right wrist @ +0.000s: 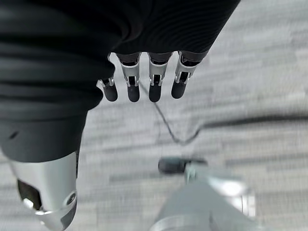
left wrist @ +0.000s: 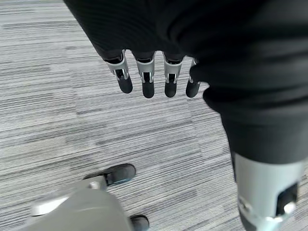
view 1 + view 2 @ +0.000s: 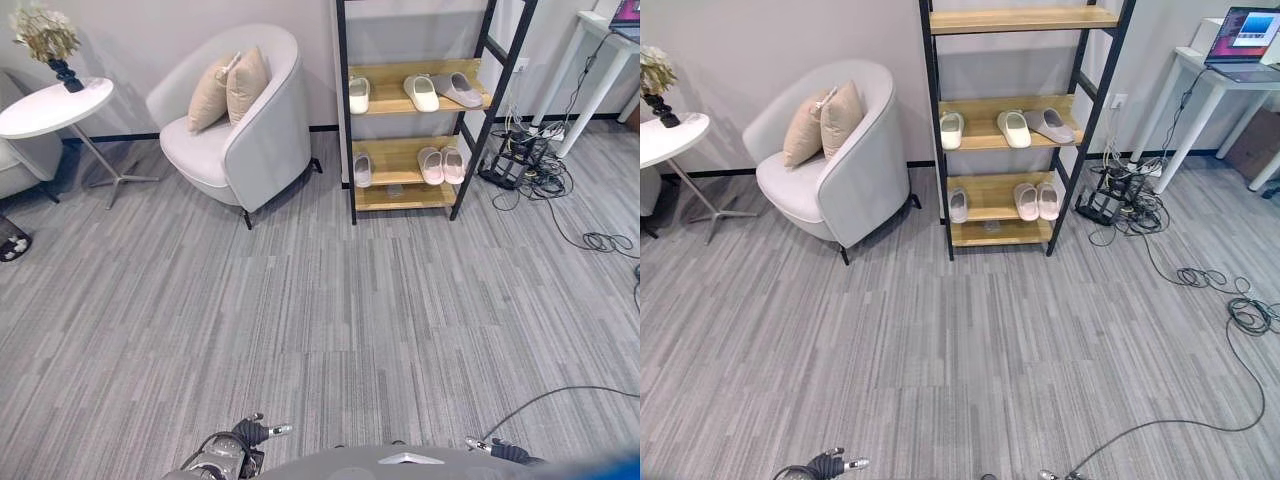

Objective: Arrange the slippers neatly on the shoe rack.

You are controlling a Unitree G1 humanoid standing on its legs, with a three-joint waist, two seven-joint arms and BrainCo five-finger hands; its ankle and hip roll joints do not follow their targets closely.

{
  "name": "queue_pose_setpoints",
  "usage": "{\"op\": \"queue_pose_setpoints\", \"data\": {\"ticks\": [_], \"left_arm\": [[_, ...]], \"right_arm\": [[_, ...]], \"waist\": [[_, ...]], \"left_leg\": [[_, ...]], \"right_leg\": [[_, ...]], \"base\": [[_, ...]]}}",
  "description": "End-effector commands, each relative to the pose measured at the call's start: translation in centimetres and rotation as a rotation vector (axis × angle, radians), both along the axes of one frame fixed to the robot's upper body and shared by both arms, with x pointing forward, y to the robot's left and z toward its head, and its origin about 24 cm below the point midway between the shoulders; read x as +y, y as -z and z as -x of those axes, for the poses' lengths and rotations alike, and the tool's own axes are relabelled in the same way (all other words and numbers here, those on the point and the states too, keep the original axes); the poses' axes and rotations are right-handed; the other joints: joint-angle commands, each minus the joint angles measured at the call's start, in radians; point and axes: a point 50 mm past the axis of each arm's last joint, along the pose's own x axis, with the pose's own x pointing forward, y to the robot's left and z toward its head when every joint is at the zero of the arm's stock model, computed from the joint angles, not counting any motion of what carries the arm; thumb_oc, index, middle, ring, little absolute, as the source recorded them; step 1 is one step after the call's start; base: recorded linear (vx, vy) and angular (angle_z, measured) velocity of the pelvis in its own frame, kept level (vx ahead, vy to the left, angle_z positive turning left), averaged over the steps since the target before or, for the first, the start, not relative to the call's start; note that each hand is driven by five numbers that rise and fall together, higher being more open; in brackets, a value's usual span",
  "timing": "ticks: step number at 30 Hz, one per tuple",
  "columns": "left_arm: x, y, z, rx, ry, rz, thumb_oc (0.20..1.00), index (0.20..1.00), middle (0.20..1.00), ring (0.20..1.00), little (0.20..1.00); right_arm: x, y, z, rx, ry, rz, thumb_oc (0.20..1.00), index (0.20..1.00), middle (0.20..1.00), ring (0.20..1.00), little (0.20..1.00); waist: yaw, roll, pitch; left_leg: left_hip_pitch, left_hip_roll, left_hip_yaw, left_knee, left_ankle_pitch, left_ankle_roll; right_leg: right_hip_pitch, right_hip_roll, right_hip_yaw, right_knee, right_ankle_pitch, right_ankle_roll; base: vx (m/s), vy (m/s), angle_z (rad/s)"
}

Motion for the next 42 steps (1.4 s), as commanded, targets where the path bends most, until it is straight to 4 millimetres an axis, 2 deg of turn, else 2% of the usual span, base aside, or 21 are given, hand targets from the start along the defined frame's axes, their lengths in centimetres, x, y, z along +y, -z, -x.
{"op": "queue_pose_setpoints", "data": {"ticks": [1,8,9,10,11,13,15,16,17,19,24,25,26,27,28,29,30,33,34,37,42], "left_arm": [[0.6,-0.2,-0.4,0.017,0.061,-0.063,1.000,1.000,1.000,1.000,1.000],[-1.4,-0.4,-2.5,-0.047,0.140,-0.019,1.000,1.000,1.000,1.000,1.000],[-1.5,-0.4,-2.3,-0.041,0.153,-0.017,1.000,1.000,1.000,1.000,1.000],[-1.5,-0.4,-2.5,-0.046,0.170,-0.026,1.000,1.000,1.000,1.000,1.000],[-1.5,-0.6,-3.0,-0.059,0.187,-0.041,1.000,1.000,1.000,1.000,1.000],[-1.5,-0.6,-2.9,-0.055,0.203,-0.051,1.000,1.000,1.000,1.000,1.000],[-1.7,-0.3,-2.0,-0.029,0.204,-0.049,1.000,1.000,1.000,1.000,1.000],[-1.4,0.0,-1.2,-0.002,0.184,-0.057,1.000,1.000,1.000,1.000,1.000],[-1.0,-0.1,-1.1,-0.006,0.162,-0.066,1.000,1.000,1.000,1.000,1.000],[-0.6,0.1,-0.3,0.015,0.126,-0.072,1.000,1.000,1.000,1.000,1.000],[0.4,0.0,0.1,0.019,0.105,-0.097,1.000,1.000,1.000,1.000,1.000],[0.6,-0.2,-0.5,0.001,0.120,-0.108,1.000,1.000,1.000,1.000,1.000],[0.8,-0.5,-1.4,-0.023,0.139,-0.124,1.000,1.000,1.000,1.000,1.000],[0.9,-0.5,-1.4,-0.023,0.139,-0.124,1.000,1.000,1.000,1.000,1.000],[0.9,-0.7,-1.8,-0.031,0.151,-0.130,1.000,1.000,1.000,1.000,1.000],[1.0,-0.8,-2.0,-0.031,0.155,-0.133,1.000,1.000,1.000,1.000,1.000],[1.0,-0.7,-1.9,-0.027,0.151,-0.130,1.000,1.000,1.000,1.000,1.000],[1.1,-0.5,-1.0,0.008,0.149,-0.140,1.000,1.000,1.000,1.000,1.000],[1.1,-0.3,-0.6,0.031,0.164,-0.143,1.000,1.000,1.000,1.000,1.000],[1.2,-0.2,0.1,0.058,0.156,-0.139,1.000,1.000,1.000,1.000,1.000],[0.9,-0.1,0.3,0.039,0.111,-0.124,1.000,1.000,1.000,1.000,1.000]], "right_arm": [[-0.7,-0.2,0.1,0.009,-0.033,0.034,1.000,1.000,1.000,1.000,1.000],[-0.1,-0.1,-0.3,0.015,-0.129,0.032,1.000,1.000,1.000,1.000,1.000],[0.0,-0.1,-0.6,0.010,-0.145,0.029,1.000,1.000,1.000,1.000,1.000],[0.0,-0.2,-1.2,-0.010,-0.164,0.031,1.000,1.000,1.000,1.000,1.000],[0.1,-0.4,-2.0,-0.024,-0.199,0.034,1.000,1.000,1.000,1.000,1.000],[0.1,-0.5,-2.5,-0.032,-0.216,0.040,1.000,1.000,1.000,1.000,1.000],[0.4,-0.5,-3.0,-0.040,-0.264,0.047,1.000,1.000,1.000,1.000,1.000],[0.4,-0.7,-3.6,-0.063,-0.259,0.049,1.000,1.000,1.000,1.000,1.000],[0.5,-0.8,-4.1,-0.082,-0.272,0.056,1.000,1.000,1.000,1.000,1.000],[0.5,-0.9,-4.3,-0.091,-0.271,0.057,1.000,1.000,1.000,1.000,1.000],[1.2,-0.3,-2.7,-0.051,-0.236,0.025,1.000,1.000,1.000,1.000,1.000],[1.7,-0.2,-2.9,-0.049,-0.271,0.018,1.000,1.000,1.000,1.000,1.000],[2.1,-0.2,-3.5,-0.065,-0.285,0.008,1.000,1.000,1.000,1.000,1.000],[2.1,-0.2,-3.5,-0.065,-0.285,0.008,1.000,1.000,1.000,1.000,1.000],[2.3,-0.3,-3.9,-0.078,-0.294,0.006,1.000,1.000,1.000,1.000,1.000],[2.1,-0.5,-4.3,-0.087,-0.305,0.018,1.000,1.000,1.000,1.000,1.000],[2.0,-0.5,-4.4,-0.091,-0.301,0.025,1.000,1.000,1.000,1.000,1.000],[2.1,-0.6,-4.7,-0.103,-0.305,0.031,1.000,1.000,1.000,1.000,1.000],[2.2,-0.6,-4.8,-0.103,-0.314,0.032,1.000,1.000,1.000,1.000,1.000],[2.2,-0.5,-4.3,-0.085,-0.331,0.033,1.000,1.000,1.000,1.000,1.000],[1.8,-0.2,-3.2,-0.045,-0.343,0.039,1.000,1.000,1.000,1.000,1.000]], "waist": [[-0.012,-0.021,-0.022],[-0.031,-0.023,-0.002],[-0.034,-0.024,0.006],[-0.029,-0.034,0.040],[-0.010,-0.048,0.077],[-0.005,-0.052,0.090],[0.016,-0.053,0.094],[0.032,-0.052,0.085],[0.049,-0.039,0.083],[0.056,-0.035,0.074],[0.047,-0.070,0.024],[0.054,-0.083,0.017],[0.053,-0.091,0.015],[0.053,-0.091,0.014],[0.046,-0.090,0.027],[0.035,-0.064,0.043],[0.032,-0.056,0.048],[0.004,-0.031,0.074],[-0.008,-0.038,0.082],[-0.021,-0.047,0.077],[0.005,-0.055,0.025]], "left_leg": [[0.035,0.062,-0.032,0.005,-0.035,-0.073],[0.029,0.098,-0.027,0.102,-0.044,-0.093],[0.001,0.098,-0.021,0.187,-0.041,-0.104],[-0.086,0.106,-0.004,0.386,0.010,-0.130],[-0.179,0.114,0.003,0.579,0.078,-0.123],[-0.228,0.112,0.007,0.640,0.079,-0.113],[-0.308,0.073,0.023,0.559,0.038,-0.094],[-0.334,0.062,0.018,0.418,0.028,-0.090],[-0.335,0.071,-0.022,0.244,0.105,-0.107],[-0.308,0.075,-0.080,0.150,0.132,-0.110],[-0.274,0.029,-0.045,0.196,0.072,-0.069],[-0.262,0.005,-0.034,0.211,0.036,-0.044],[-0.230,-0.024,-0.029,0.207,0.003,-0.012],[-0.230,-0.024,-0.028,0.207,0.003,-0.012],[-0.197,-0.041,-0.029,0.202,-0.021,0.011],[-0.150,-0.043,-0.052,0.189,-0.040,0.031],[-0.120,-0.042,-0.064,0.180,-0.050,0.037],[-0.029,-0.036,-0.109,0.137,-0.069,0.033],[0.000,-0.036,-0.128,0.119,-0.080,0.021],[0.047,-0.030,-0.150,0.097,-0.102,0.002],[0.048,-0.016,-0.205,0.135,-0.110,-0.028]], "right_leg": [[0.011,-0.087,0.046,0.014,-0.012,0.114],[0.003,-0.047,0.080,0.072,-0.060,0.077],[0.003,-0.041,0.091,0.087,-0.068,0.068],[0.011,-0.036,0.089,0.106,-0.077,0.050],[0.039,-0.035,0.084,0.105,-0.083,0.029],[0.047,-0.035,0.081,0.108,-0.088,0.025],[0.076,-0.038,0.096,0.103,-0.109,0.029],[0.101,-0.040,0.105,0.094,-0.123,0.039],[0.127,-0.029,0.123,0.090,-0.134,0.042],[0.165,-0.029,0.163,0.088,-0.150,0.052],[0.150,-0.088,0.188,0.164,-0.128,0.097],[0.128,-0.106,0.194,0.223,-0.093,0.122],[0.062,-0.124,0.195,0.354,0.010,0.166],[0.061,-0.124,0.196,0.355,0.009,0.166],[0.010,-0.140,0.189,0.484,0.112,0.194],[-0.065,-0.138,0.169,0.642,0.164,0.183],[-0.107,-0.145,0.154,0.683,0.150,0.167],[-0.216,-0.122,0.117,0.562,0.032,0.124],[-0.218,-0.102,0.141,0.401,0.024,0.132],[-0.227,-0.086,0.132,0.220,0.048,0.154],[-0.147,-0.064,0.144,0.166,0.019,0.121]], "base": [[0.06,-0.088,-0.09],[0.07,-0.188,-0.17],[0.01,-0.232,-0.14],[0.03,-0.319,-0.15],[0.04,-0.311,-0.05],[0.12,-0.119,-0.08],[0.28,0.025,-0.31],[0.40,0.121,-0.50],[0.47,0.143,-0.57],[0.50,0.207,-1.19],[0.39,0.230,-0.63],[0.49,0.400,-0.21],[0.40,0.334,0.03],[0.36,0.352,0.13],[0.35,0.317,0.68],[0.45,0.368,0.92],[0.42,0.263,1.14],[0.38,0.033,0.16],[0.41,-0.122,0.67],[0.27,-0.166,0.77],[0.21,-0.172,0.75]]}}
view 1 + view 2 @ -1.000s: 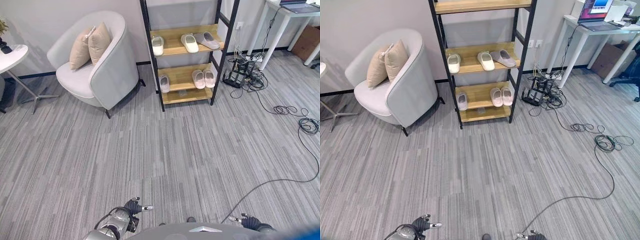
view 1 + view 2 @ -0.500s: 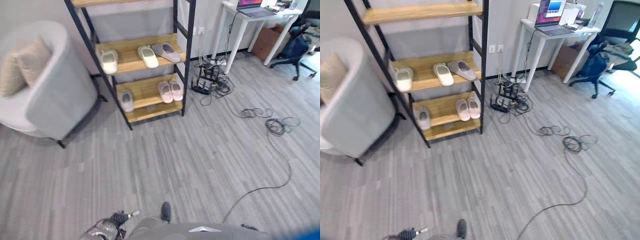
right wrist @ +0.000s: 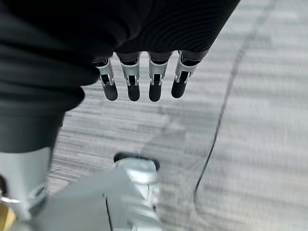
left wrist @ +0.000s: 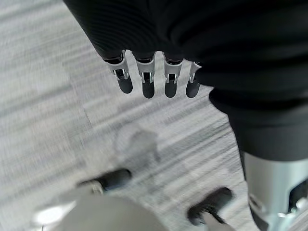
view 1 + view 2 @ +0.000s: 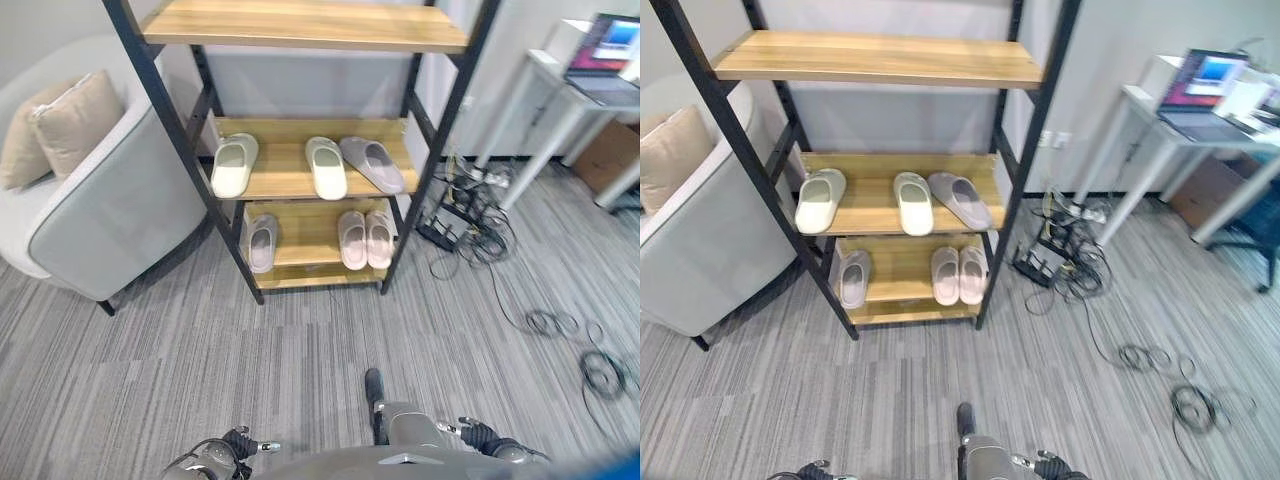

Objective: Arrange the slippers neatly on the shoe rack.

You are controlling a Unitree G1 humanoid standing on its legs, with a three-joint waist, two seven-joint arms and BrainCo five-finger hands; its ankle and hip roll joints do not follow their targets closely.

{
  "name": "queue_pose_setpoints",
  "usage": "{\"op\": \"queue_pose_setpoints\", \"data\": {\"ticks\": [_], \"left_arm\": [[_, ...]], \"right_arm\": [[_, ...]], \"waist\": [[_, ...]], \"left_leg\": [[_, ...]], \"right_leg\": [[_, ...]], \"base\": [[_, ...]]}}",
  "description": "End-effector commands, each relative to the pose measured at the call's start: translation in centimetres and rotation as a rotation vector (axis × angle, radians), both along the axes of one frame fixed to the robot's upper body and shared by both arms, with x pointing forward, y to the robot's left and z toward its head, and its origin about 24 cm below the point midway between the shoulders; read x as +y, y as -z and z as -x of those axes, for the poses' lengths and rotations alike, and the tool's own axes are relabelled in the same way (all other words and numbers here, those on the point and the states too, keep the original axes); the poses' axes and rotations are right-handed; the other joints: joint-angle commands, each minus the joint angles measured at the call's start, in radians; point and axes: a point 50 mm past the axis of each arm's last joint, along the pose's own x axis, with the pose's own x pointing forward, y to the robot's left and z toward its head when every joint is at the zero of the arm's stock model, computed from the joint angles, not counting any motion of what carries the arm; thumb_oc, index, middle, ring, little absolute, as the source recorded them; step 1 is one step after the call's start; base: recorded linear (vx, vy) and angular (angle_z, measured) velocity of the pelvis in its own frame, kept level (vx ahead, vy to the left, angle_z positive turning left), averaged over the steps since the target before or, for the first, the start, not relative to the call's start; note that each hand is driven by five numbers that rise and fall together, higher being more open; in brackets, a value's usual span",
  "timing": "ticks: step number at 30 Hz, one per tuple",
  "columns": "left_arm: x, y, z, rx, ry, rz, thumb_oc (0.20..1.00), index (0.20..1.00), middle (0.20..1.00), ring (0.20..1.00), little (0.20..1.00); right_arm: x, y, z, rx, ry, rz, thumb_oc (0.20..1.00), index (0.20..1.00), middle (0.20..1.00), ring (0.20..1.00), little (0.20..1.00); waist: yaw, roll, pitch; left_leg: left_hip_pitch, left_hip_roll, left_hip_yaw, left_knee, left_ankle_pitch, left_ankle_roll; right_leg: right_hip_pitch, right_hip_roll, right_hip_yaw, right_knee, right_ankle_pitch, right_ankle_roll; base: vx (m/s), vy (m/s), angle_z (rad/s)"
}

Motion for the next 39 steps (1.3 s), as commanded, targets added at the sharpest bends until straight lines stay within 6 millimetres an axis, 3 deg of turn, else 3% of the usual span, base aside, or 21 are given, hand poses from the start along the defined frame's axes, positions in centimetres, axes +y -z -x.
{"op": "queue_pose_setpoints", "data": {"ticks": [1,2,3,4,6,8,9,10,11,12,13,16,17,18,19,20,21,22,25,32,39], "left_arm": [[-0.1,-0.4,-2.0,-0.083,-0.036,0.009,1.000,1.000,1.000,1.000,1.000],[-0.4,-0.4,-2.1,-0.087,-0.040,0.016,1.000,1.000,1.000,1.000,1.000],[-0.8,-0.6,-3.1,-0.118,-0.043,0.022,1.000,1.000,1.000,1.000,1.000],[-0.9,-0.6,-3.4,-0.130,-0.053,0.025,1.000,1.000,1.000,1.000,1.000],[-1.1,-0.7,-3.7,-0.144,-0.066,0.027,1.000,1.000,1.000,1.000,1.000],[-1.2,-0.6,-3.4,-0.134,-0.048,0.018,1.000,1.000,1.000,1.000,1.000],[-0.7,-0.6,-2.9,-0.110,0.011,-0.016,1.000,1.000,1.000,1.000,1.000],[-0.7,-0.6,-2.9,-0.110,0.011,-0.016,1.000,1.000,1.000,1.000,1.000],[0.0,-0.6,-2.5,-0.094,0.006,-0.036,1.000,1.000,1.000,1.000,1.000],[1.2,-0.8,-2.0,-0.075,-0.007,-0.056,1.000,1.000,1.000,1.000,1.000],[1.4,-0.8,-1.9,-0.084,-0.022,-0.052,1.000,1.000,1.000,1.000,1.000],[0.5,-0.4,-1.4,-0.059,-0.013,-0.029,1.000,1.000,1.000,1.000,1.000],[0.7,-0.5,-1.2,-0.060,0.014,-0.036,1.000,1.000,1.000,1.000,1.000],[1.0,-0.5,-0.9,-0.052,-0.017,-0.034,1.000,1.000,1.000,1.000,1.000],[1.7,-0.5,-0.4,-0.058,-0.061,-0.050,1.000,1.000,1.000,1.000,1.000],[1.7,-0.5,-0.4,-0.070,-0.074,-0.051,1.000,1.000,1.000,1.000,1.000],[2.2,-0.7,-0.5,-0.073,-0.090,-0.065,1.000,1.000,1.000,1.000,1.000],[2.4,-0.9,-0.9,-0.094,-0.098,-0.077,1.000,1.000,1.000,1.000,1.000],[1.5,-0.9,-2.2,-0.142,-0.070,-0.053,1.000,1.000,1.000,1.000,1.000],[-0.9,-0.6,-3.0,-0.146,0.077,-0.022,1.000,1.000,1.000,1.000,1.000],[-1.3,-0.4,-2.4,-0.118,0.138,-0.022,1.000,1.000,1.000,1.000,1.000]], "right_arm": [[-1.1,-0.5,-1.0,-0.033,-0.054,0.041,1.000,1.000,1.000,1.000,1.000],[-1.3,-0.6,-1.2,-0.039,-0.067,0.048,1.000,1.000,1.000,1.000,1.000],[-1.4,-1.0,-2.3,-0.072,-0.090,0.065,1.000,1.000,1.000,1.000,1.000],[-1.4,-1.2,-3.1,-0.094,-0.111,0.075,1.000,1.000,1.000,1.000,1.000],[-1.3,-1.6,-4.3,-0.130,-0.149,0.086,1.000,1.000,1.000,1.000,1.000],[-1.0,-2.1,-5.7,-0.179,-0.170,0.088,1.000,1.000,1.000,1.000,1.000],[-1.0,-2.7,-7.0,-0.252,-0.123,0.069,1.000,1.000,1.000,1.000,1.000],[-1.0,-2.7,-7.0,-0.252,-0.122,0.069,1.000,1.000,1.000,1.000,1.000],[-0.8,-2.9,-7.5,-0.280,-0.118,0.057,1.000,1.000,1.000,1.000,1.000],[-3.5,-3.9,-7.9,-0.282,-0.098,0.102,1.000,1.000,1.000,1.000,1.000],[-2.8,-4.8,-8.4,-0.398,-0.152,0.044,1.000,1.000,1.000,1.000,1.000],[-3.6,-4.1,-7.4,-0.353,-0.069,0.042,1.000,1.000,1.000,1.000,1.000],[-2.7,-5.4,-10.5,-0.460,-0.078,0.058,1.000,1.000,1.000,1.000,1.000],[-2.7,-4.6,-8.6,-0.393,-0.110,0.090,1.000,1.000,1.000,1.000,1.000],[-1.1,-6.7,-10.8,-0.566,-0.248,0.094,1.000,1.000,1.000,1.000,1.000],[-1.1,-5.8,-8.2,-0.517,-0.237,0.061,1.000,1.000,1.000,1.000,1.000],[0.1,-4.9,-7.0,-0.457,-0.232,0.024,1.000,1.000,1.000,1.000,1.000],[1.0,-4.9,-6.4,-0.483,-0.171,-0.085,1.000,1.000,1.000,1.000,1.000],[1.2,-5.1,-7.0,-0.514,-0.118,-0.112,1.000,1.000,1.000,1.000,1.000],[3.9,-7.5,-8.1,-0.642,-0.296,-0.179,1.000,1.000,1.000,1.000,1.000],[7.7,-9.1,-9.8,-0.693,-0.517,-0.334,1.000,1.000,1.000,1.000,1.000]], "waist": [[-0.002,0.019,-0.004],[0.003,0.015,-0.003],[0.019,0.001,0.017],[0.026,-0.007,0.029],[0.034,-0.016,0.040],[0.044,-0.029,0.034],[0.045,-0.036,0.029],[0.045,-0.036,0.031],[0.046,-0.027,0.029],[0.046,-0.027,0.017],[0.033,-0.022,0.016],[0.017,-0.007,0.002],[0.034,-0.009,-0.003],[0.031,-0.020,-0.011],[0.020,-0.021,-0.013],[0.008,-0.021,-0.008],[-0.003,-0.024,-0.012],[-0.005,-0.022,-0.015],[-0.019,-0.008,-0.026],[-0.043,0.009,-0.033],[-0.012,0.017,-0.034]], "left_leg": [[-0.163,-0.046,-0.028,0.001,0.060,0.017],[-0.181,-0.042,-0.036,0.050,0.066,-0.001],[-0.265,-0.039,-0.012,0.191,0.096,-0.034],[-0.309,-0.036,0.000,0.264,0.103,-0.034],[-0.344,-0.004,0.059,0.290,0.104,-0.028],[-0.326,0.061,0.097,0.154,0.083,-0.029],[-0.375,0.152,0.080,0.017,0.195,-0.054],[-0.371,0.153,0.081,0.013,0.196,-0.055],[-0.366,0.193,0.093,-0.070,0.235,-0.064],[-0.342,0.202,0.093,-0.108,0.245,-0.075],[-0.334,0.197,0.110,-0.110,0.251,-0.079],[-0.291,0.162,0.144,-0.132,0.228,-0.072],[-0.283,0.147,0.145,-0.130,0.219,-0.067],[-0.268,0.128,0.169,-0.133,0.204,-0.058],[-0.255,0.110,0.193,-0.137,0.191,-0.044],[-0.251,0.103,0.207,-0.142,0.186,-0.039],[-0.245,0.096,0.215,-0.151,0.184,-0.035],[-0.240,0.089,0.225,-0.156,0.182,-0.031],[-0.245,0.071,0.245,-0.163,0.172,-0.026],[-0.271,0.052,0.260,-0.163,0.169,-0.031],[-0.275,0.057,0.244,-0.163,0.175,-0.042]], "right_leg": [[0.143,-0.042,0.031,-0.033,-0.122,0.120],[0.160,-0.037,0.019,-0.036,-0.137,0.108],[0.187,-0.048,-0.022,-0.043,-0.154,0.090],[0.203,-0.052,-0.040,-0.048,-0.161,0.083],[0.233,-0.055,-0.073,-0.054,-0.180,0.072],[0.259,-0.069,-0.091,-0.062,-0.199,0.083],[0.274,-0.081,-0.084,-0.059,-0.217,0.095],[0.276,-0.081,-0.084,-0.059,-0.218,0.095],[0.289,-0.080,-0.075,-0.055,-0.233,0.100],[0.300,-0.083,-0.079,-0.057,-0.237,0.107],[0.302,-0.096,-0.081,-0.055,-0.233,0.118],[0.300,-0.135,-0.057,-0.057,-0.197,0.144],[0.302,-0.148,-0.052,-0.060,-0.187,0.152],[0.297,-0.166,-0.038,-0.059,-0.176,0.167],[0.285,-0.182,-0.011,-0.064,-0.156,0.179],[0.277,-0.191,-0.004,-0.067,-0.151,0.186],[0.276,-0.197,0.001,-0.075,-0.141,0.193],[0.271,-0.204,0.009,-0.081,-0.132,0.197],[0.264,-0.228,0.007,-0.114,-0.105,0.212],[0.265,-0.258,-0.021,-0.154,-0.081,0.228],[0.292,-0.253,-0.054,-0.184,-0.084,0.223]], "base": [[0.13,-0.169,0.14],[0.05,-0.180,0.25],[0.01,-0.165,0.40],[-0.01,-0.134,0.63],[0.07,-0.038,0.82],[0.20,0.145,0.39],[0.17,0.210,0.16],[0.22,0.350,0.14],[0.17,0.238,-0.09],[0.22,0.363,-0.40],[0.17,0.302,-0.57],[0.16,0.386,-0.30],[0.12,0.245,-0.41],[0.13,0.390,-0.45],[0.08,0.348,-0.30],[0.01,0.246,-0.44],[0.00,0.150,-0.39],[0.00,0.122,-0.15],[-0.02,0.105,-0.02],[-0.03,0.009,-0.05],[0.00,-0.050,0.12]]}}
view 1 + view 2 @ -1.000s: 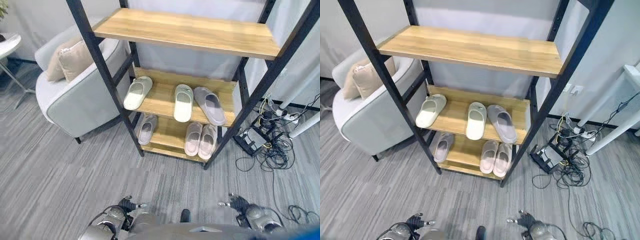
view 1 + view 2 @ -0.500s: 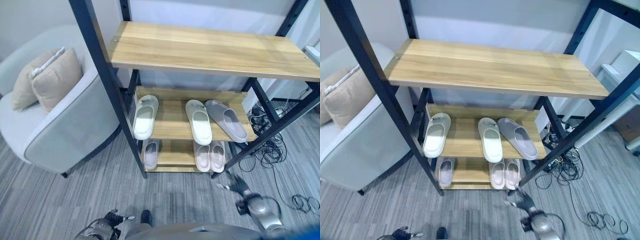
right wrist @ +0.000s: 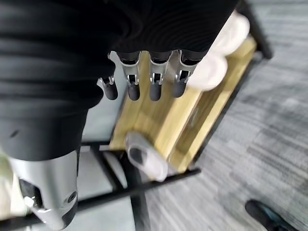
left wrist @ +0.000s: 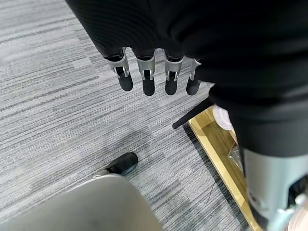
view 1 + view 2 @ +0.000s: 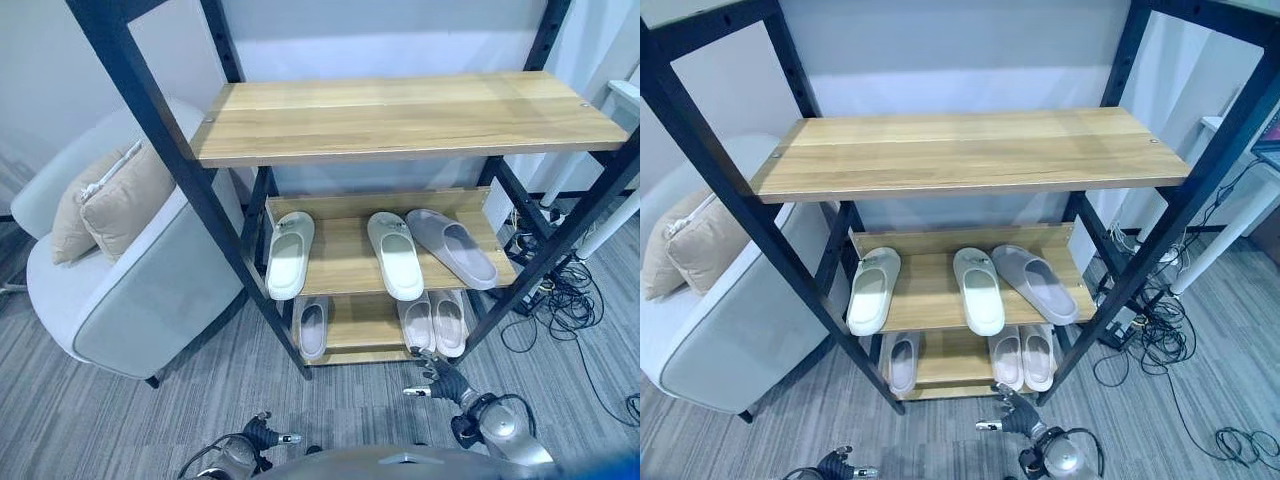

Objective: Arrange the slippers neatly on the shoe rack.

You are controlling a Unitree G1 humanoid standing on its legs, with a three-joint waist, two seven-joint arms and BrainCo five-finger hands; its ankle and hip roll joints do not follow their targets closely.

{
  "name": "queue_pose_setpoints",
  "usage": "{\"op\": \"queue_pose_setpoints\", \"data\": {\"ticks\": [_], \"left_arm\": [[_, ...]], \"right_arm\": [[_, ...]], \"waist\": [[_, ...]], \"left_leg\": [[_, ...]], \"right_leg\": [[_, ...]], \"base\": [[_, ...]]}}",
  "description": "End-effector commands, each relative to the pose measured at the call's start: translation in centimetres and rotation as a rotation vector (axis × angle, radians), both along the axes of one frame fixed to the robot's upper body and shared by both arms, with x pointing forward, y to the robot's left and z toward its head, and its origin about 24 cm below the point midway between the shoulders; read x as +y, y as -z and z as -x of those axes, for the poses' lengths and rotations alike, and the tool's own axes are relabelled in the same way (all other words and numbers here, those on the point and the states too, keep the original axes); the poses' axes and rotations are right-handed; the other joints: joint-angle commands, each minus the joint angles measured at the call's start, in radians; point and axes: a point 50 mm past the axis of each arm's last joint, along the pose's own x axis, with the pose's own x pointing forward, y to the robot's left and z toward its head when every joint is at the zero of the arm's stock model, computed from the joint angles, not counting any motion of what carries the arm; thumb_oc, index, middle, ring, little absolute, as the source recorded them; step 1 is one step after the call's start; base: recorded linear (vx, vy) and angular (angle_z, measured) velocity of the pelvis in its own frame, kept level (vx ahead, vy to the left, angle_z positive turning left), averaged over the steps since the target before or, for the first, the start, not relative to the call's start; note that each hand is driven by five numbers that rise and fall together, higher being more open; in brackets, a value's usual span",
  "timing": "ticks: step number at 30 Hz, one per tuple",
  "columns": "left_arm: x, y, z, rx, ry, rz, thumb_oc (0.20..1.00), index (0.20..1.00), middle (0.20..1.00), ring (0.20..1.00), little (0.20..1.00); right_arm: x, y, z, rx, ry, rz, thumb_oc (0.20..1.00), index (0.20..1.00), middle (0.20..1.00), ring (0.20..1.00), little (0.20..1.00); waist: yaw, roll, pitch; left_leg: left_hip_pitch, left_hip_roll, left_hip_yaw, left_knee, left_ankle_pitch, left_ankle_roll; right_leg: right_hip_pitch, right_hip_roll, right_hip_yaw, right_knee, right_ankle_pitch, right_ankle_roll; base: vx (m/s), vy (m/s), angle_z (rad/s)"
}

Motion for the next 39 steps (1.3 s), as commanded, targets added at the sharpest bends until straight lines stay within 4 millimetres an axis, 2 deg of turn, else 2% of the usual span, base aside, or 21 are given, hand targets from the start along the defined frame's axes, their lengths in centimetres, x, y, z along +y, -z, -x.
{"op": "queue_pose_setpoints", "data": {"ticks": [1,3,5,7,10,11,12,13,15,16,17,18,19,21,23,26,27,29,31,39], "left_arm": [[0.6,-0.3,-1.1,-0.004,0.065,-0.041,1.000,1.000,1.000,1.000,1.000],[0.5,-0.3,-1.1,-0.003,0.075,-0.038,1.000,1.000,1.000,1.000,1.000],[0.4,-0.3,-1.2,-0.003,0.090,-0.032,1.000,1.000,1.000,1.000,1.000],[0.2,-0.2,-1.0,0.002,0.098,-0.029,1.000,1.000,1.000,1.000,1.000],[0.1,-0.2,-1.0,0.005,0.105,-0.027,1.000,1.000,1.000,1.000,1.000],[0.0,-0.1,-0.8,0.009,0.103,-0.025,1.000,1.000,1.000,1.000,1.000],[0.0,-0.1,-0.8,0.009,0.104,-0.025,1.000,1.000,1.000,1.000,1.000],[0.0,0.0,-0.5,0.017,0.094,-0.024,1.000,1.000,1.000,1.000,1.000],[-0.2,0.1,-0.1,0.023,0.082,-0.022,1.000,1.000,1.000,1.000,1.000],[-0.1,0.1,0.2,0.024,0.068,-0.024,1.000,1.000,1.000,1.000,1.000],[-0.1,0.1,0.2,0.024,0.068,-0.024,1.000,1.000,1.000,1.000,1.000],[-0.1,0.1,0.3,0.023,0.077,-0.030,1.000,1.000,1.000,1.000,1.000],[-0.1,0.1,0.3,0.022,0.077,-0.030,1.000,1.000,1.000,1.000,1.000],[0.1,0.0,0.1,0.014,0.088,-0.039,1.000,1.000,1.000,1.000,1.000],[0.4,-0.1,-0.3,0.002,0.091,-0.052,1.000,1.000,1.000,1.000,1.000],[0.5,-0.2,-0.7,-0.012,0.091,-0.057,1.000,1.000,1.000,1.000,1.000],[0.5,-0.2,-0.7,-0.013,0.091,-0.057,1.000,1.000,1.000,1.000,1.000],[0.7,-0.3,-0.8,-0.019,0.096,-0.062,1.000,1.000,1.000,1.000,1.000],[0.8,-0.3,-0.8,-0.021,0.094,-0.064,1.000,1.000,1.000,1.000,1.000],[0.6,-0.7,-2.1,-0.064,0.094,-0.065,1.000,1.000,1.000,1.000,1.000]], "right_arm": [[1.5,-2.5,-2.4,-0.117,-0.062,-0.129,1.000,1.000,1.000,1.000,1.000],[1.9,-3.1,-2.8,-0.128,-0.097,-0.171,1.000,1.000,1.000,1.000,1.000],[3.3,-5.0,-3.9,-0.163,-0.166,-0.274,1.000,1.000,1.000,1.000,1.000],[3.9,-6.2,-4.5,-0.196,-0.212,-0.305,1.000,1.000,1.000,1.000,1.000],[4.6,-7.9,-5.5,-0.259,-0.271,-0.315,1.000,1.000,1.000,1.000,1.000],[4.8,-9.8,-6.8,-0.368,-0.288,-0.296,1.000,1.000,1.000,1.000,1.000],[4.8,-9.8,-6.8,-0.369,-0.288,-0.296,1.000,1.000,1.000,1.000,1.000],[4.5,-12.0,-7.8,-0.505,-0.295,-0.251,1.000,1.000,1.000,1.000,1.000],[3.3,-14.0,-9.4,-0.670,-0.197,-0.171,1.000,1.000,1.000,1.000,1.000],[1.7,-15.6,-10.9,-0.823,-0.147,0.004,1.000,1.000,1.000,1.000,1.000],[1.8,-15.6,-10.9,-0.824,-0.146,0.004,1.000,1.000,1.000,1.000,1.000],[-0.2,-16.6,-12.2,-0.907,-0.076,0.146,1.000,1.000,1.000,1.000,1.000],[-0.2,-16.6,-12.2,-0.907,-0.076,0.146,1.000,1.000,1.000,1.000,1.000],[-2.0,-17.3,-13.8,-0.962,0.013,0.275,1.000,1.000,1.000,1.000,1.000],[-3.4,-17.5,-15.1,-0.949,0.098,0.324,1.000,1.000,1.000,1.000,1.000],[-4.8,-17.5,-15.9,-0.939,0.125,0.419,1.000,1.000,1.000,1.000,1.000],[-4.8,-17.5,-15.9,-0.940,0.125,0.419,1.000,1.000,1.000,1.000,1.000],[-6.2,-17.5,-16.4,-0.925,0.159,0.490,1.000,1.000,1.000,1.000,1.000],[-6.6,-17.8,-16.5,-0.934,0.157,0.524,1.000,1.000,1.000,1.000,1.000],[-10.1,-17.2,-16.9,-0.862,0.236,0.684,1.000,1.000,1.000,1.000,1.000]], "waist": [[0.030,-0.016,0.043],[0.037,-0.017,0.042],[0.052,-0.017,0.042],[0.057,-0.019,0.043],[0.062,-0.019,0.042],[0.065,-0.019,0.042],[0.065,-0.019,0.043],[0.066,-0.019,0.043],[0.068,-0.015,0.041],[0.075,-0.013,0.042],[0.075,-0.013,0.042],[0.082,-0.012,0.041],[0.082,-0.012,0.042],[0.094,-0.011,0.047],[0.105,-0.012,0.054],[0.116,-0.013,0.059],[0.116,-0.012,0.059],[0.126,-0.013,0.061],[0.128,-0.014,0.061],[0.150,-0.015,0.089]], "left_leg": [[-0.002,0.044,0.004,0.012,-0.058,-0.034],[-0.001,0.047,0.001,0.012,-0.057,-0.036],[0.001,0.054,-0.004,0.012,-0.056,-0.041],[0.001,0.058,-0.007,0.012,-0.055,-0.043],[0.002,0.064,-0.010,0.012,-0.054,-0.046],[0.001,0.068,-0.014,0.012,-0.054,-0.047],[0.001,0.068,-0.014,0.012,-0.054,-0.047],[0.000,0.072,-0.014,0.012,-0.054,-0.049],[-0.005,0.075,-0.017,0.012,-0.052,-0.049],[-0.011,0.078,-0.020,0.012,-0.051,-0.050],[-0.011,0.078,-0.021,0.012,-0.051,-0.050],[-0.018,0.079,-0.029,0.012,-0.049,-0.051],[-0.018,0.079,-0.029,0.012,-0.049,-0.051],[-0.030,0.078,-0.040,0.012,-0.046,-0.053],[-0.044,0.074,-0.049,0.012,-0.041,-0.054],[-0.058,0.070,-0.058,0.012,-0.038,-0.055],[-0.058,0.070,-0.058,0.012,-0.038,-0.055],[-0.069,0.066,-0.067,0.012,-0.036,-0.056],[-0.074,0.064,-0.071,0.012,-0.035,-0.056],[-0.136,0.050,-0.109,0.012,-0.018,-0.060]], "right_leg": [[0.035,-0.054,0.016,0.013,-0.006,0.043],[0.039,-0.051,0.013,0.010,-0.011,0.042],[0.044,-0.046,0.007,0.010,-0.020,0.038],[0.046,-0.043,0.003,0.010,-0.025,0.038],[0.049,-0.039,0.000,0.010,-0.031,0.036],[0.051,-0.036,-0.003,0.010,-0.034,0.034],[0.052,-0.036,-0.003,0.010,-0.034,0.034],[0.050,-0.033,-0.004,0.010,-0.037,0.033],[0.046,-0.029,-0.008,0.010,-0.040,0.032],[0.043,-0.025,-0.012,0.010,-0.044,0.030],[0.043,-0.025,-0.012,0.010,-0.044,0.030],[0.043,-0.021,-0.018,0.010,-0.046,0.029],[0.043,-0.021,-0.018,0.010,-0.046,0.029],[0.039,-0.017,-0.028,0.010,-0.047,0.029],[0.033,-0.016,-0.034,0.010,-0.047,0.028],[0.028,-0.016,-0.042,0.010,-0.047,0.028],[0.027,-0.016,-0.042,0.010,-0.047,0.028],[0.025,-0.017,-0.050,0.010,-0.047,0.029],[0.023,-0.017,-0.055,0.010,-0.048,0.030],[-0.010,-0.026,-0.091,0.010,-0.040,0.034]], "base": [[0.00,-0.048,0.07],[0.01,-0.035,0.03],[0.02,-0.039,0.05],[0.02,-0.030,0.06],[0.03,-0.022,0.07],[0.04,-0.023,0.04],[0.06,-0.026,0.05],[0.04,-0.020,0.05],[0.07,-0.031,0.07],[0.06,-0.029,0.03],[0.08,-0.044,0.00],[0.04,-0.022,0.02],[0.05,-0.033,0.05],[0.02,-0.025,0.04],[0.00,-0.019,0.07],[0.01,-0.007,0.19],[0.02,0.005,0.11],[0.03,0.011,0.09],[0.02,0.007,0.19],[-0.01,0.016,0.12]]}}
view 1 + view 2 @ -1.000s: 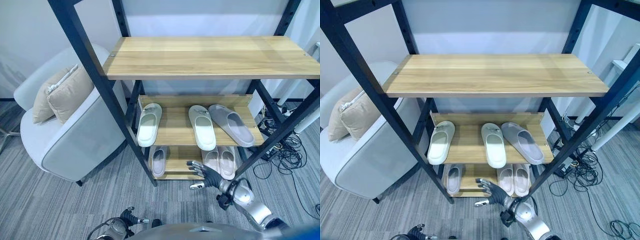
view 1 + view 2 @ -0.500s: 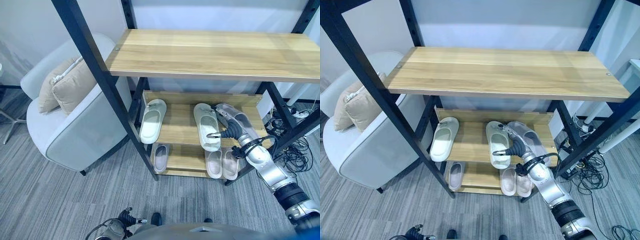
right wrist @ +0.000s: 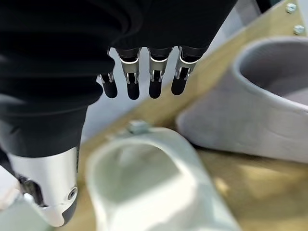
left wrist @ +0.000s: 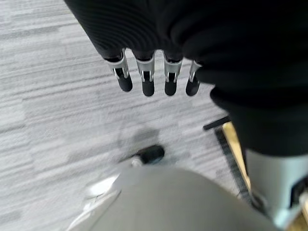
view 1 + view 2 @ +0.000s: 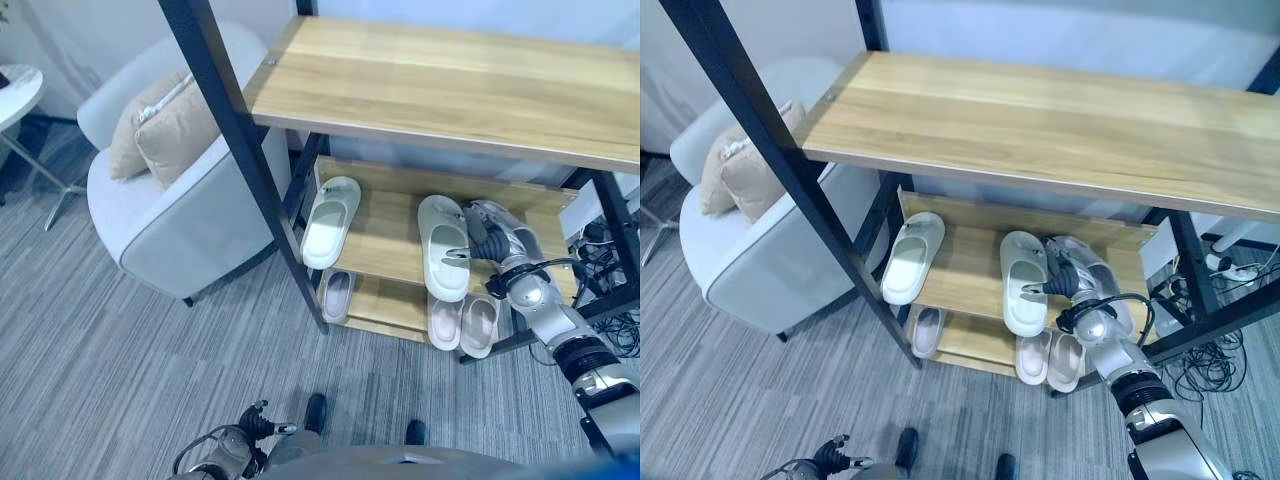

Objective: Arrange the slippers neatly on the shoe rack.

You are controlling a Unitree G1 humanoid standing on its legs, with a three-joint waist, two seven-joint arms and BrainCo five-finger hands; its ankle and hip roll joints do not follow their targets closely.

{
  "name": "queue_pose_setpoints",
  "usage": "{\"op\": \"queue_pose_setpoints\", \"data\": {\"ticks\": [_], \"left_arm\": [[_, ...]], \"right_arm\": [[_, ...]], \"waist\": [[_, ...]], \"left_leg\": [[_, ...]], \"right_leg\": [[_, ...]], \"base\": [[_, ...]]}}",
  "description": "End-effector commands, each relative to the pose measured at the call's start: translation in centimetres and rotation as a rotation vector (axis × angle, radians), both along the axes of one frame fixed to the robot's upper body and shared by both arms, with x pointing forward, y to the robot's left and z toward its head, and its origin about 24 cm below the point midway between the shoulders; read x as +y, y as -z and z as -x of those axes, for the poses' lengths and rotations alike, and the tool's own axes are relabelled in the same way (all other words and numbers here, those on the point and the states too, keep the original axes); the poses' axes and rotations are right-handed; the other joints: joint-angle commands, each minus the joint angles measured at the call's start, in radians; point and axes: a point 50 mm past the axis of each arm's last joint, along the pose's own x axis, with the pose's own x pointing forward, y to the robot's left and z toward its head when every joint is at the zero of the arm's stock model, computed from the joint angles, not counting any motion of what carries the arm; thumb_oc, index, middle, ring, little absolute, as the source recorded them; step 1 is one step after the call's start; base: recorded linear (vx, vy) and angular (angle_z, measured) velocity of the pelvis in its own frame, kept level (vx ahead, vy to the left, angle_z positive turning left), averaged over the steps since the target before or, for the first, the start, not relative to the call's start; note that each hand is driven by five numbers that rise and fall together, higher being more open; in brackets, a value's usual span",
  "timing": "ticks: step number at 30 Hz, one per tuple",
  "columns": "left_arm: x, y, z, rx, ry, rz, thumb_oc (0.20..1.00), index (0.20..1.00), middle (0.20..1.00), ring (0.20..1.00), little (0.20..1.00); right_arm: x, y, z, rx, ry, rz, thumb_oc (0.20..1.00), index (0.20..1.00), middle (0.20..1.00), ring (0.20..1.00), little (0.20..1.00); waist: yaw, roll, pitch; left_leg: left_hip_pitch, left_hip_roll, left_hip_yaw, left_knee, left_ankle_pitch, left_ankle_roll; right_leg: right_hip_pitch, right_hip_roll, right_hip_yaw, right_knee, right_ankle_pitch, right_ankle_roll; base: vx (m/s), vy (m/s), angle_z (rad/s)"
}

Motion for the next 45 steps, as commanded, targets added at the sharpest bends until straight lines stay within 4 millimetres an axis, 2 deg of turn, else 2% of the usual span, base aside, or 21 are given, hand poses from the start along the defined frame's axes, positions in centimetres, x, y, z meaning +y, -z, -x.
{"op": "queue_pose_setpoints", "data": {"ticks": [1,5,7,10,14,24,25,26,30,32,33,36,45], "left_arm": [[0.0,-0.2,-0.9,-0.011,0.050,-0.043,1.000,1.000,1.000,1.000,1.000],[0.0,-0.3,-1.4,-0.032,0.047,-0.046,1.000,1.000,1.000,1.000,1.000],[-0.1,-0.3,-1.5,-0.033,0.057,-0.051,1.000,1.000,1.000,1.000,1.000],[-0.2,-0.3,-1.5,-0.034,0.060,-0.045,1.000,1.000,1.000,1.000,1.000],[-0.3,-0.3,-1.3,-0.031,0.060,-0.044,1.000,1.000,1.000,1.000,1.000],[-0.5,-0.4,-1.7,-0.048,0.061,-0.034,1.000,1.000,1.000,1.000,1.000],[-0.5,-0.4,-1.7,-0.050,0.062,-0.034,1.000,1.000,1.000,1.000,1.000],[-0.5,-0.4,-1.7,-0.049,0.061,-0.035,1.000,1.000,1.000,1.000,1.000],[-0.6,-0.3,-1.5,-0.046,0.047,-0.030,1.000,1.000,1.000,1.000,1.000],[-0.8,-0.3,-1.7,-0.056,0.038,-0.021,1.000,1.000,1.000,1.000,1.000],[-1.2,-0.4,-2.0,-0.068,0.035,-0.009,1.000,1.000,1.000,1.000,1.000],[-1.5,-0.4,-2.3,-0.076,0.031,-0.006,1.000,1.000,1.000,1.000,1.000],[-1.2,-0.8,-3.5,-0.098,0.042,-0.025,1.000,1.000,1.000,1.000,1.000]], "right_arm": [[-1.2,-3.2,-1.5,-0.123,0.031,0.071,1.000,1.000,1.000,1.000,1.000],[-1.9,-2.8,-1.6,-0.098,0.070,0.082,1.000,1.000,1.000,1.000,1.000],[-2.0,-2.7,-1.8,-0.106,0.114,-0.019,1.000,1.000,1.000,1.000,1.000],[-2.3,-3.8,-2.4,-0.137,0.131,-0.028,1.000,1.000,1.000,1.000,1.000],[-2.7,-4.3,-2.7,-0.146,0.139,0.027,1.000,1.000,1.000,1.000,1.000],[-4.3,-3.1,-3.1,-0.005,0.184,0.228,1.000,1.000,1.000,1.000,1.000],[-4.4,-2.8,-3.0,0.009,0.186,0.249,0.341,0.341,0.341,0.341,0.341],[-4.5,-2.8,-3.0,0.012,0.187,0.256,0.200,0.200,0.200,0.200,0.200],[-3.8,-3.0,-3.3,-0.012,0.184,0.230,0.200,0.200,0.200,0.200,0.200],[-2.9,-4.1,-3.9,-0.078,0.172,0.195,0.200,0.200,0.200,0.200,0.200],[-2.0,-5.3,-4.3,-0.148,0.160,0.174,0.200,0.200,0.200,0.200,0.200],[-1.2,-6.4,-4.8,-0.211,0.156,0.166,0.200,0.200,0.200,0.200,0.200],[-0.7,-8.1,-6.1,-0.232,0.169,0.156,0.200,0.200,0.200,0.200,0.200]], "waist": [[0.019,-0.008,-0.014],[0.028,-0.008,-0.005],[0.031,-0.007,-0.002],[0.044,-0.008,0.000],[0.058,-0.015,0.000],[0.090,-0.030,0.012],[0.092,-0.030,0.012],[0.092,-0.030,0.012],[0.090,-0.029,0.011],[0.086,-0.029,0.012],[0.081,-0.026,0.015],[0.077,-0.025,0.016],[0.091,-0.049,0.032]], "left_leg": [[-0.027,0.036,0.003,0.007,-0.049,-0.038],[-0.049,0.030,-0.014,0.007,-0.043,-0.039],[-0.058,0.027,-0.022,0.007,-0.040,-0.039],[-0.069,0.024,-0.029,0.007,-0.037,-0.040],[-0.071,0.022,-0.048,0.007,-0.036,-0.043],[-0.103,0.010,-0.093,0.007,-0.023,-0.051],[-0.105,0.008,-0.096,0.007,-0.022,-0.052],[-0.106,0.007,-0.099,0.007,-0.022,-0.053],[-0.107,0.006,-0.099,0.007,-0.022,-0.053],[-0.105,0.005,-0.096,0.007,-0.023,-0.052],[-0.104,0.005,-0.092,0.007,-0.025,-0.053],[-0.106,0.005,-0.087,0.007,-0.028,-0.050],[-0.141,-0.004,-0.099,0.007,-0.023,-0.049]], "right_leg": [[0.034,-0.054,0.024,0.006,-0.024,0.056],[0.027,-0.057,0.010,0.006,-0.025,0.059],[0.021,-0.058,0.004,0.006,-0.022,0.059],[0.016,-0.059,-0.003,0.006,-0.021,0.060],[0.026,-0.056,-0.024,0.006,-0.028,0.060],[0.029,-0.056,-0.074,0.006,-0.036,0.064],[0.029,-0.057,-0.078,0.006,-0.038,0.065],[0.031,-0.057,-0.080,0.006,-0.039,0.065],[0.031,-0.060,-0.081,0.006,-0.039,0.065],[0.033,-0.062,-0.078,0.006,-0.037,0.064],[0.030,-0.064,-0.073,0.006,-0.036,0.064],[0.024,-0.067,-0.066,0.006,-0.034,0.065],[-0.004,-0.071,-0.074,0.006,-0.025,0.071]], "base": [[-0.02,0.015,0.05],[0.00,0.010,0.14],[-0.01,0.020,0.08],[0.01,0.038,0.09],[0.02,0.003,0.16],[0.01,-0.001,0.15],[0.02,0.005,0.10],[0.03,0.005,0.06],[0.00,0.000,0.00],[0.00,0.000,0.00],[0.00,0.000,0.00],[-0.01,0.031,-0.04],[-0.01,0.036,0.02]]}}
